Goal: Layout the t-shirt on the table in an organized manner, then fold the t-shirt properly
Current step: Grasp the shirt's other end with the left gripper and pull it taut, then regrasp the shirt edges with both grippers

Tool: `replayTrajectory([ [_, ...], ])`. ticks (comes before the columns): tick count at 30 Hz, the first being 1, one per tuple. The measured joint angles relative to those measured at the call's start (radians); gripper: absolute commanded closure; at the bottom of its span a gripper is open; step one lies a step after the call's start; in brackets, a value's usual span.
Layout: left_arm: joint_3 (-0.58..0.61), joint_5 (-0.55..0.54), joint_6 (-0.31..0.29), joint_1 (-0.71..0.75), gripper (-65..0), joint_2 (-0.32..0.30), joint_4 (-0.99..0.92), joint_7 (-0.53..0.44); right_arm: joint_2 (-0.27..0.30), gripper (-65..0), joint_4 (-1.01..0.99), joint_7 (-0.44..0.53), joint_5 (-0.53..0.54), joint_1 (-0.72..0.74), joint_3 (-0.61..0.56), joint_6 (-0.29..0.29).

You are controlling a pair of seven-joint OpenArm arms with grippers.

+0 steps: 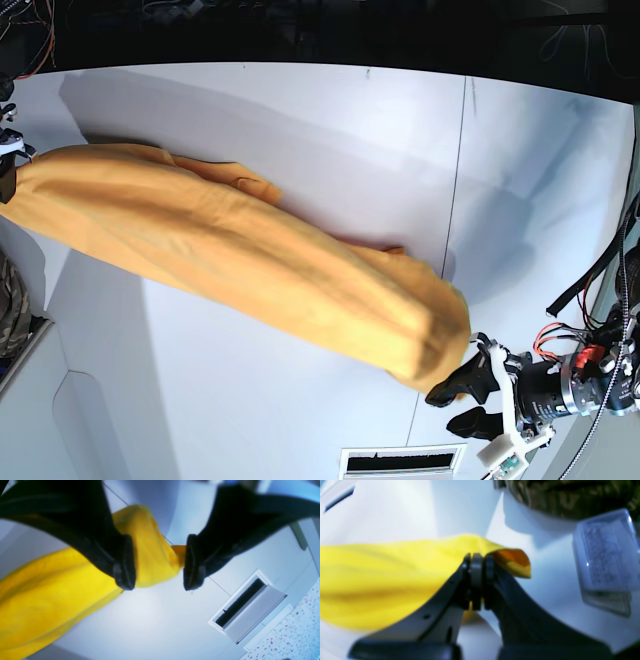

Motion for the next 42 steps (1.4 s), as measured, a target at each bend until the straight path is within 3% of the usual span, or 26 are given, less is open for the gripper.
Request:
replayTrajectory([
  [3,-0.002,0.033,0.000,0.050,-38.7,0.031,-0.029,-0.051,0.000,-23.9,0.000,0.004,0.002,0.041,-0.008,0.002],
  [5,-0.001,0.075,0.003,0.089,-38.7,0.070,-0.080,-0.045,0.001,-32.0,-0.015,0.003,0.000,0.064,-0.008,0.000],
  [8,0.001,0.098,0.068,0.140,-38.7,0.120,-0.167,-0.029,0.001,-32.3,-0.058,-0.071,-0.018,0.090,-0.012,-0.006],
  [13,-0.025,0.058,0.049,0.215,-38.7,0.105,-0.162,-0.032,-0.001,-32.3,-0.064,-0.098,-0.004,0.054,-0.012,-0.007],
  [19,-0.236,0.089,0.047,0.398,-38.7,0.079,-0.168,-0.043,-0.032,-32.3,-0.068,-0.109,0.006,-0.126,-0.007,-0.012],
  [22,-0.341,0.150,0.051,0.457,-38.7,0.077,-0.196,-0.111,-0.061,-32.3,-0.084,-0.102,0.020,-0.171,-0.010,-0.006],
  [24,-0.375,0.190,0.092,0.472,-38.7,0.085,-0.229,-0.174,-0.061,-32.3,-0.134,-0.071,0.019,-0.176,-0.013,-0.004],
  [27,-0.375,0.245,0.135,0.484,-38.7,0.098,-0.301,-0.244,-0.052,-32.3,-0.232,-0.033,0.007,-0.179,-0.012,-0.006],
  [35,-0.376,0.381,0.138,0.476,-38.7,0.190,-0.415,-0.354,-0.055,-32.3,-0.396,-0.035,0.031,-0.141,-0.009,-0.014],
  [38,-0.372,0.374,0.137,0.478,-38.7,0.237,-0.450,-0.376,-0.055,-32.3,-0.397,-0.035,0.029,-0.137,-0.009,-0.016],
  [42,-0.372,0.372,0.137,0.472,-38.7,0.255,-0.467,-0.383,-0.055,-32.3,-0.397,-0.058,0.036,-0.126,-0.007,-0.007],
])
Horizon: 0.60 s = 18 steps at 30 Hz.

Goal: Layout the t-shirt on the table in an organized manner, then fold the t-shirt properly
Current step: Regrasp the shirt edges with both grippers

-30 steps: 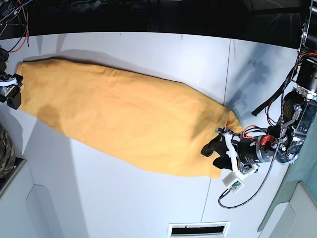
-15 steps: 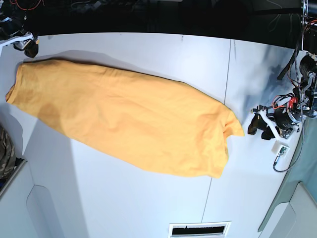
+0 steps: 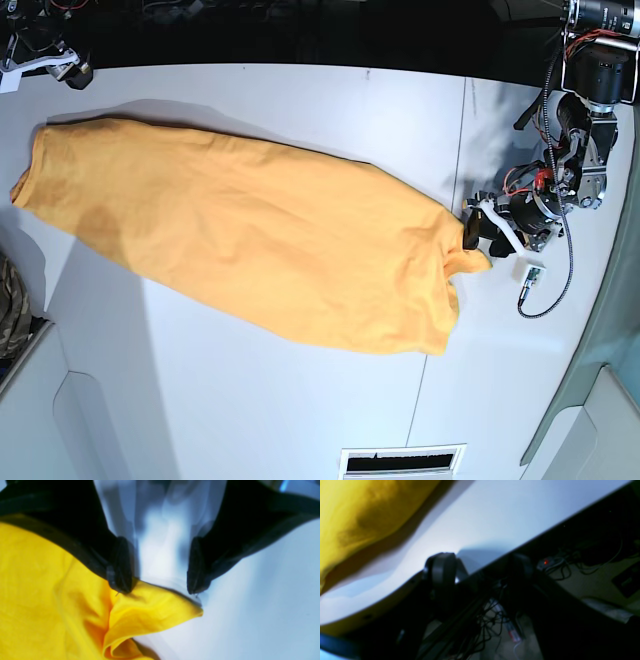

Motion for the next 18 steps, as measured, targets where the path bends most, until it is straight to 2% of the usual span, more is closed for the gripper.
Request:
replayTrajectory([
  [5,0.000,0.000,-0.026,0.000,-38.7,0.006,0.000,0.000,0.000,-32.1,0.062,-0.098,0.034,-0.014,0.005,0.000],
  [7,0.000,0.000,-0.026,0.000,-38.7,0.005,0.000,0.005,0.000,-32.1,0.106,-0.064,0.085,-0.034,0.012,0.019],
  [15,0.000,0.000,-0.034,0.000,-38.7,0.005,0.000,0.006,0.003,-32.1,0.224,-0.059,0.105,-0.143,0.037,0.026],
  [18,0.000,-0.032,-0.079,0.001,-38.7,0.005,0.000,0.017,0.003,-32.1,0.224,-0.013,0.100,-0.126,0.039,0.026],
])
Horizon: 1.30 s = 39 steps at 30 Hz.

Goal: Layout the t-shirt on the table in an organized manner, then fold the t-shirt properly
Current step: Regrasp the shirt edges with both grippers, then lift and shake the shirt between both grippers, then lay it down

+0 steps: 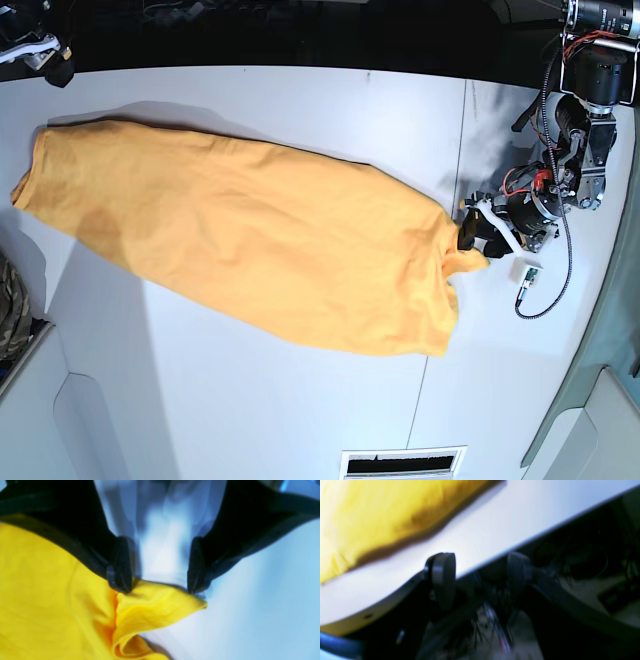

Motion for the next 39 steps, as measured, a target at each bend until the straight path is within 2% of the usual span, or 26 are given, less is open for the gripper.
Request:
replayTrajectory([
  [5,0.000,-0.002,-0.003,0.000,-38.6,0.006,0.000,-0.002,0.000,-32.1,-0.037,0.013,-0.058,0.127,-0.018,0.002],
  [10,0.002,-0.003,-0.003,0.002,-38.4,0.007,0.000,-0.003,0.000,-32.1,-0.192,0.012,-0.093,0.201,-0.101,-0.003],
  [11,0.002,-0.003,-0.003,0.003,-36.5,0.008,0.000,-0.003,-0.001,-32.1,-0.216,0.023,-0.093,0.205,-0.116,-0.002],
  [12,0.002,-0.003,-0.003,0.002,-30.9,0.008,0.000,-0.003,-0.003,-32.1,-0.229,0.038,-0.077,0.208,-0.130,0.001],
  [15,0.002,0.002,-0.003,0.005,-2.7,0.008,0.000,0.002,0.000,-30.3,-0.250,0.067,-0.077,0.221,-0.156,0.001],
  [16,0.002,0.001,-0.003,0.006,0.0,0.008,-0.001,0.002,0.000,-24.9,-0.251,0.087,-0.079,0.221,-0.161,0.000],
  [18,0.004,-0.002,-0.004,0.005,0.0,0.008,-0.001,0.002,0.000,-6.9,-0.252,0.098,-0.090,0.223,-0.162,0.000],
  [19,0.005,-0.019,-0.003,0.005,0.0,0.005,-0.001,0.002,0.000,0.0,-0.246,0.093,-0.090,0.220,-0.162,0.004],
  [21,0.007,-0.072,-0.041,0.008,0.0,-0.019,0.005,0.042,0.000,0.0,-0.209,0.025,-0.097,0.219,-0.159,0.019],
  [23,0.007,-0.143,-0.103,0.026,0.0,-0.064,0.054,0.102,0.000,0.0,-0.154,-0.033,-0.086,0.215,-0.153,0.037],
  [24,0.007,-0.182,-0.115,0.040,0.0,-0.092,0.097,0.122,-0.001,0.0,-0.119,-0.047,-0.071,0.206,-0.145,0.045],
  [26,0.004,-0.257,-0.124,0.081,0.0,-0.156,0.223,0.146,-0.004,0.0,-0.035,-0.045,-0.024,0.168,-0.121,0.060],
  [29,-0.024,-0.293,-0.130,0.164,0.0,-0.239,0.426,0.172,-0.002,0.0,0.080,-0.053,0.033,0.099,-0.064,0.068],
  [31,-0.070,-0.303,-0.135,0.223,0.0,-0.265,0.545,0.208,-0.002,0.0,0.152,-0.066,0.037,0.067,-0.026,0.066],
  [33,-0.140,-0.339,-0.111,0.267,0.0,-0.277,0.661,0.280,0.002,0.0,0.229,-0.067,0.040,0.059,0.004,0.064],
  [36,-0.283,-0.418,-0.041,0.276,0.0,-0.280,0.814,0.372,0.008,0.0,0.317,-0.061,0.076,0.066,0.033,0.075],
  [39,-0.373,-0.430,-0.035,0.263,0.0,-0.289,0.891,0.367,0.031,0.0,0.337,-0.043,0.060,0.098,0.040,0.075],
])
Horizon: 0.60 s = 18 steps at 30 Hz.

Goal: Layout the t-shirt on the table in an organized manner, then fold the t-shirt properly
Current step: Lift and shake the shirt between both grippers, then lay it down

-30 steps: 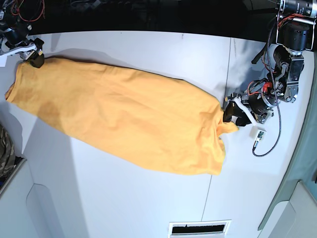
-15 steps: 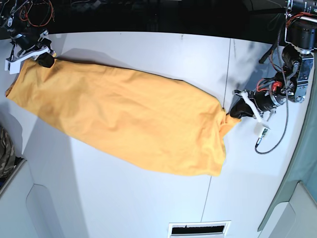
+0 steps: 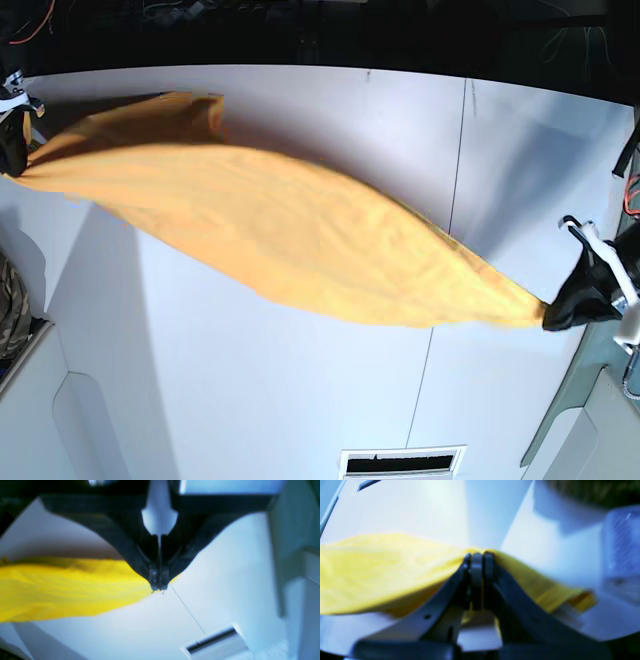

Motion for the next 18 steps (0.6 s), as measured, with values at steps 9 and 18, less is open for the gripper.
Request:
replayTrajectory([
  [9,0.253,0.259,0.002,-0.040,0.0,0.066,-0.276,-0.176,0.103,0.0,-0.388,0.054,-0.250,0.298,-0.233,-0.023],
  [18,0.367,0.285,0.003,-0.141,-11.5,0.154,-0.478,-0.093,0.093,-27.8,-0.566,-0.075,-0.135,0.366,-0.274,-0.029],
])
